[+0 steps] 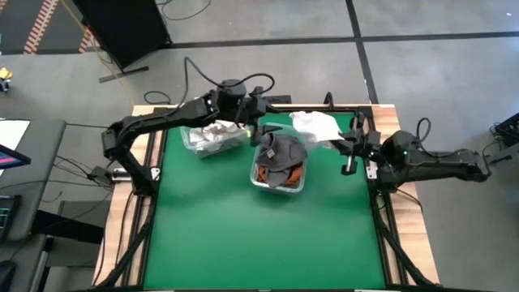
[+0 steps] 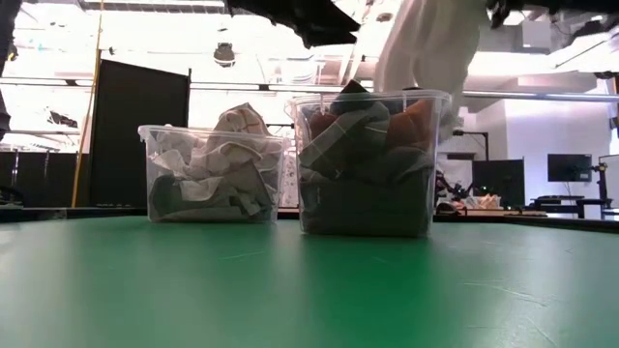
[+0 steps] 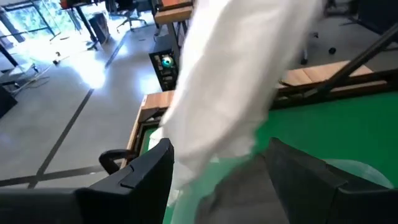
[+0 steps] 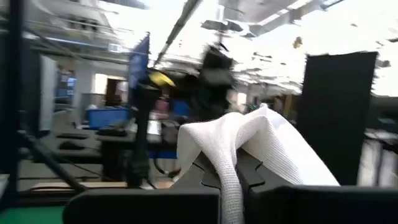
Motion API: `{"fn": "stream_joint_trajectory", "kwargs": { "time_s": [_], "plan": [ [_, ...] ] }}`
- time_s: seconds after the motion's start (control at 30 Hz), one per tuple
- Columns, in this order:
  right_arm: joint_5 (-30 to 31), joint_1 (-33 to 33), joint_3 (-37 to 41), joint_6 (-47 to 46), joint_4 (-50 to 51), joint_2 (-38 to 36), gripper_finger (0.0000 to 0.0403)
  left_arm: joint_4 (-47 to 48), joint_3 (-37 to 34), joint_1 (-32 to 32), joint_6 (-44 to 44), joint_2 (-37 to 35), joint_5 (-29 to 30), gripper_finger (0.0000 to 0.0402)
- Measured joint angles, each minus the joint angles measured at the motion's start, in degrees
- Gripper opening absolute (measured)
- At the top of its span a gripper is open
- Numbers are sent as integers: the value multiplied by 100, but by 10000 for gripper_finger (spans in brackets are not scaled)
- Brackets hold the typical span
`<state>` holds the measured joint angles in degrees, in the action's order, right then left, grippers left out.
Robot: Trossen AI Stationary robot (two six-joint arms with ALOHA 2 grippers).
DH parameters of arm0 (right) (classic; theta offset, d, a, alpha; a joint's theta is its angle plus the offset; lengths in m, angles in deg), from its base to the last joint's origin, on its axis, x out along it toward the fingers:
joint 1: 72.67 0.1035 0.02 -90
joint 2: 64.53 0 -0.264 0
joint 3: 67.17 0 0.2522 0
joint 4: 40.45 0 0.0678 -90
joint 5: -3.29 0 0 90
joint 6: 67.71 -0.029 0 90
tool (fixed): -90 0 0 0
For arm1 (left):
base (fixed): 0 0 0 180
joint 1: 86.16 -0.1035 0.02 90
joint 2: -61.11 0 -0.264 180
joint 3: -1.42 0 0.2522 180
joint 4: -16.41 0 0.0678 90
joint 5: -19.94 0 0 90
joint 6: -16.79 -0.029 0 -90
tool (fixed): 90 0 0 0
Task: Sort towels by color in basket
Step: Put the white towel into the left transparent bin
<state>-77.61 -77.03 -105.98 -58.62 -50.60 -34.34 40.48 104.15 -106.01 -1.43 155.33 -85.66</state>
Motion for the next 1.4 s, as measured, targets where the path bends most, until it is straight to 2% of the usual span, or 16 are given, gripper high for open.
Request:
{"fn": "stream_joint_trajectory", "kwargs": {
  "time_s": [0.27,0.43,0.53,0.73,0.87,1.0,1.07,1.17,1.3,1.4],
  "plan": [
    [16,643,-911,348,463,724,25,-1193,-4,26,356,432,-264,243],
    [158,691,-1384,423,667,1246,25,-1738,-4,189,772,636,-1305,254],
    [162,687,-1595,498,672,1513,25,-1849,0,406,758,741,-1505,274],
    [157,687,-1895,598,692,1984,25,-2113,-2,743,813,903,-1487,319],
    [157,724,-2088,598,674,2295,25,-2416,0,844,741,901,-676,331],
    [155,780,-2300,600,679,2567,25,-2653,0,833,823,903,-876,328],
    [108,781,-2410,597,661,2692,25,-2724,0,864,796,901,-982,317],
    [-42,799,-2564,577,669,2878,27,-2686,0,943,630,901,-995,278],
    [-67,871,-2648,575,684,3018,29,-2731,0,1010,391,901,-1162,190],
    [-85,886,-2655,403,759,3020,30,-2762,0,1021,326,901,-1297,105]
  ]
}}
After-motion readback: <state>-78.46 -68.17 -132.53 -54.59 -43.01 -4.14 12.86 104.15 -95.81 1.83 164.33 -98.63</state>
